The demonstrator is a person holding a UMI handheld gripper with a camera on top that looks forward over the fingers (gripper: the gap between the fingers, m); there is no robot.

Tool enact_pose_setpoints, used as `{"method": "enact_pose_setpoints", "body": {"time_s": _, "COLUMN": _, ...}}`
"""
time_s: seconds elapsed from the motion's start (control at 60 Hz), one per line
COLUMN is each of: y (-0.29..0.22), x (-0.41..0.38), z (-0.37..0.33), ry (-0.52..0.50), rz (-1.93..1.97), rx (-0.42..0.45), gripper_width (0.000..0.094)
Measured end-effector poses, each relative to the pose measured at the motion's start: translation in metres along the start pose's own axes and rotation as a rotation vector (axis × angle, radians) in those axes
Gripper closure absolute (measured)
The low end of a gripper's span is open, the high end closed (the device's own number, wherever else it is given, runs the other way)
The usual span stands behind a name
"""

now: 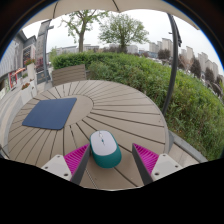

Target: Arrange mouse

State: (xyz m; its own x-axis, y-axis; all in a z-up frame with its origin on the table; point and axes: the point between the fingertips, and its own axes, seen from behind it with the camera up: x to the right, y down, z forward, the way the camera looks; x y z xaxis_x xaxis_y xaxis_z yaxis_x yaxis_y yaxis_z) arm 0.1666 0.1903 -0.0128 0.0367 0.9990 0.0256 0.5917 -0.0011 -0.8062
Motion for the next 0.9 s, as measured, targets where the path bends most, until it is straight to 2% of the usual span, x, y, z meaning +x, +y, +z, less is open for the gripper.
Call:
{"method": "enact_pose_setpoints", "body": {"time_s": 0.183, "y": -0.006, "x": 0.0, "z": 0.012, "ry": -0.001, "rz": 0.018, "rx": -0.024, "gripper_width": 0.0079}}
{"method": "enact_pose_setpoints", "body": {"time_s": 0.35, "y": -0.008, "x": -0.002, "z": 0.014, "ry": 0.005, "rz": 0.016, "rx": -0.043, "gripper_width": 0.0116}}
{"method": "enact_pose_setpoints", "body": {"time_s": 0.383, "y": -0.008, "x": -0.004, "z": 0.015, "ry": -0.002, "rz": 0.009, "rx": -0.047, "gripper_width": 0.0193}}
{"method": "enact_pose_setpoints", "body": {"time_s": 0.4, "y": -0.008, "x": -0.005, "z": 0.015, "ry": -0.006, "rz": 0.003, "rx": -0.05, "gripper_width": 0.0297}}
{"method": "enact_pose_setpoints", "body": {"time_s": 0.417, "y": -0.008, "x": -0.005, "z": 0.016, "ry": -0.008, "rz": -0.006, "rx": -0.055, "gripper_width": 0.0464}}
{"method": "enact_pose_setpoints", "body": {"time_s": 0.467, "y": -0.009, "x": 0.005, "z": 0.014, "ry": 0.043, "rz": -0.007, "rx": -0.079, "gripper_width": 0.0499}}
{"method": "enact_pose_setpoints", "body": {"time_s": 0.533, "y": -0.012, "x": 0.004, "z": 0.02, "ry": 0.033, "rz": -0.022, "rx": -0.1, "gripper_width": 0.0508}}
{"method": "enact_pose_setpoints", "body": {"time_s": 0.7, "y": -0.081, "x": -0.032, "z": 0.009, "ry": -0.023, "rz": 0.001, "rx": -0.076, "gripper_width": 0.0509}}
{"method": "enact_pose_setpoints", "body": {"time_s": 0.8, "y": -0.131, "x": -0.081, "z": 0.01, "ry": -0.072, "rz": -0.009, "rx": -0.048, "gripper_width": 0.0509}}
{"method": "enact_pose_setpoints", "body": {"time_s": 0.9, "y": -0.158, "x": -0.143, "z": 0.025, "ry": -0.141, "rz": 0.018, "rx": -0.026, "gripper_width": 0.0509}}
